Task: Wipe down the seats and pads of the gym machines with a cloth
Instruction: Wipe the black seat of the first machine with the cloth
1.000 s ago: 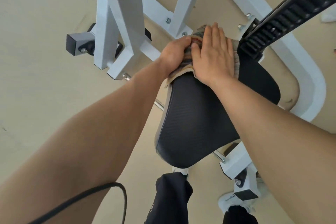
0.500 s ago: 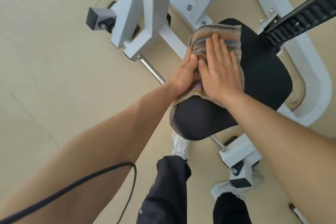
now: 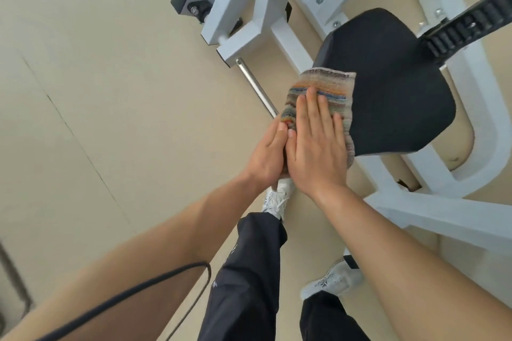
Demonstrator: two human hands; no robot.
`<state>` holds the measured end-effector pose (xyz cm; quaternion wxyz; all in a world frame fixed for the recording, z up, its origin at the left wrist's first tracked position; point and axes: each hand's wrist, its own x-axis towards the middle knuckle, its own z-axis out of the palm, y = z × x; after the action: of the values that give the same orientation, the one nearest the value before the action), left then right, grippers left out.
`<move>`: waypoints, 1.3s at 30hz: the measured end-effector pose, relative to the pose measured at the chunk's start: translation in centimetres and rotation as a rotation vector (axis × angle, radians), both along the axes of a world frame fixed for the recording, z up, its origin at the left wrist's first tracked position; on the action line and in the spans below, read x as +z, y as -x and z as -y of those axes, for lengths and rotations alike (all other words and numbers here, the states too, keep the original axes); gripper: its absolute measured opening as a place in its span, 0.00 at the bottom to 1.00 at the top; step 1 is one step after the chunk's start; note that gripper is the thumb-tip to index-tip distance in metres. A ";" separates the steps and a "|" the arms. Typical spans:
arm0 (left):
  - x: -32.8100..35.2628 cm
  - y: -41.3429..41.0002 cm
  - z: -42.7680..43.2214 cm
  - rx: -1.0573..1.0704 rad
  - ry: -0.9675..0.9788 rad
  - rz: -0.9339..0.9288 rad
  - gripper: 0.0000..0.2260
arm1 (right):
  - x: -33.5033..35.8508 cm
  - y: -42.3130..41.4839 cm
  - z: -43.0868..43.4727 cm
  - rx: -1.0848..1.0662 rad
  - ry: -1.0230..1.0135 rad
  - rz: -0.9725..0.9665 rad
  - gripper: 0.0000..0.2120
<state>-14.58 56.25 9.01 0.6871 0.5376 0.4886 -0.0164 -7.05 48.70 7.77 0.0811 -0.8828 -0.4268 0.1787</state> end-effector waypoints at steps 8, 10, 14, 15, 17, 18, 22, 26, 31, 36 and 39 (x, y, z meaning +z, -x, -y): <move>-0.8 2.0 9.1 -0.035 -0.394 -0.069 0.30 | -2.6 -4.5 8.1 0.538 -0.125 0.286 0.30; -1.2 2.0 9.5 -0.021 -0.464 -0.100 0.29 | -3.0 -6.0 8.6 0.644 -0.139 0.320 0.29; -1.6 1.2 6.3 0.125 -0.471 -0.024 0.24 | -2.9 -5.2 6.6 0.606 -0.138 0.347 0.33; -1.5 1.0 5.0 0.142 -0.422 -0.023 0.22 | -2.8 -4.5 6.1 0.562 -0.141 0.357 0.35; -1.5 0.5 2.1 0.109 -0.338 -0.024 0.20 | -2.6 -2.6 4.7 0.438 -0.147 0.346 0.38; -1.6 0.3 0.6 0.072 -0.305 -0.037 0.19 | -2.6 -1.3 3.9 0.357 -0.154 0.330 0.37; -2.0 -1.1 -1.9 0.002 -0.206 -0.085 0.14 | -2.8 1.9 1.4 0.079 -0.225 0.315 0.30; -1.5 -0.7 2.1 0.099 -0.273 -0.002 0.18 | -3.8 0.9 3.0 0.131 -0.406 0.344 0.23; -1.3 1.2 7.1 -0.139 -0.852 -0.220 0.22 | -5.0 -2.0 8.1 0.281 -0.396 0.344 0.23; -2.0 2.7 6.6 -0.611 -1.278 -0.260 0.21 | -5.5 1.0 10.7 -0.173 -0.250 0.163 0.30; -1.2 1.7 4.1 -0.857 -1.334 -0.265 0.22 | -3.1 6.1 7.4 -0.524 -0.375 -0.202 0.33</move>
<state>-16.26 52.18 7.85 0.0913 0.9692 0.2238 -0.0468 -13.19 41.29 4.62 0.3270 -0.9101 -0.2005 0.1566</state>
